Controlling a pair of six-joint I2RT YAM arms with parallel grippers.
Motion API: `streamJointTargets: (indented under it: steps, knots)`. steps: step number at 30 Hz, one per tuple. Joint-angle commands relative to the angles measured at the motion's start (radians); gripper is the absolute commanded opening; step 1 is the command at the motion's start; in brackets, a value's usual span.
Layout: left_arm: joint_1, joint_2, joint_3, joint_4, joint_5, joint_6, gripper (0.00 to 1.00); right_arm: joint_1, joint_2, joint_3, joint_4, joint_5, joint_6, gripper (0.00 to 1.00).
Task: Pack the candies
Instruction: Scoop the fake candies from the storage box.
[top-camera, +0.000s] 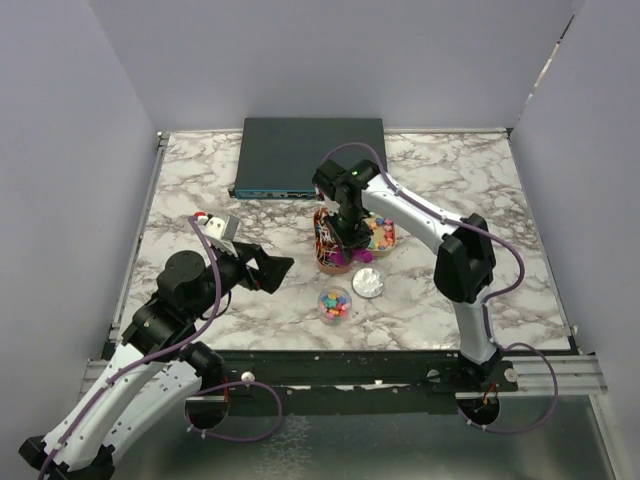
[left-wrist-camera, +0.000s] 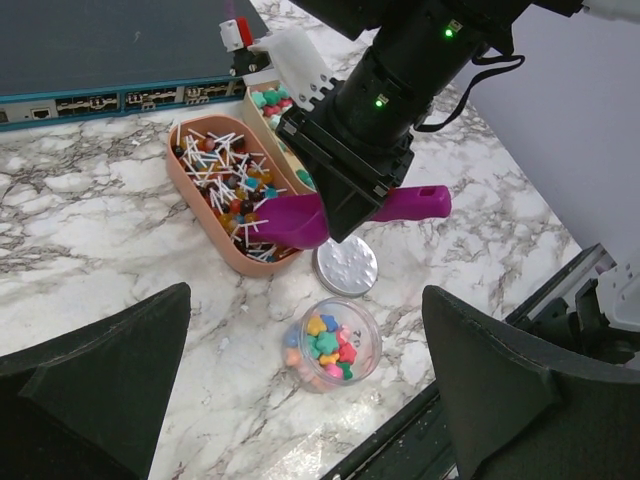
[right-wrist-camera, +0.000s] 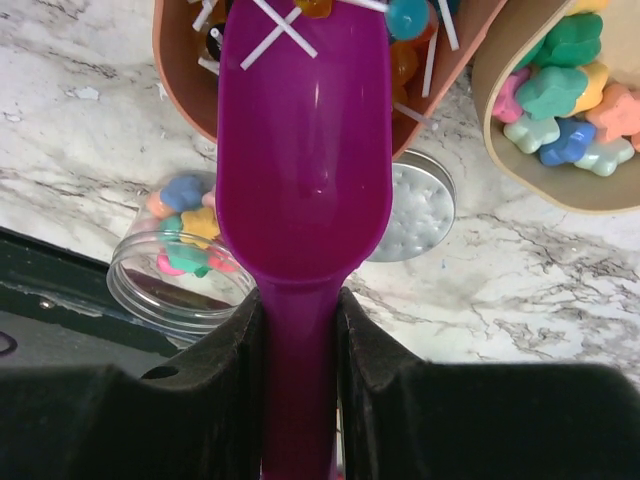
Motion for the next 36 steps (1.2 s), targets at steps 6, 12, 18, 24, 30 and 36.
streamJointTargets:
  steps: [6, 12, 18, 24, 30, 36]
  knots:
    - [-0.004, 0.003, 0.008, -0.014, -0.023, 0.005, 0.99, -0.015, 0.070, -0.011, 0.133, -0.003, 0.017, 0.01]
    - [-0.004, 0.008, 0.007, -0.016, -0.026, 0.005, 0.99, -0.017, 0.077, -0.050, 0.208, 0.026, 0.033, 0.01]
    - [-0.004, 0.013, 0.007, -0.018, -0.031, 0.005, 0.99, -0.017, 0.056, -0.124, 0.288, 0.100, 0.051, 0.01]
    - [-0.003, 0.021, 0.009, -0.019, -0.032, 0.006, 0.99, -0.017, 0.028, -0.204, 0.371, 0.143, 0.072, 0.01]
    - [0.000, 0.030, 0.009, -0.018, -0.032, 0.006, 0.99, -0.017, -0.001, -0.249, 0.428, 0.156, 0.076, 0.01]
    - [0.007, 0.036, 0.009, -0.019, -0.031, 0.005, 0.99, -0.017, -0.040, -0.288, 0.475, 0.168, 0.076, 0.01]
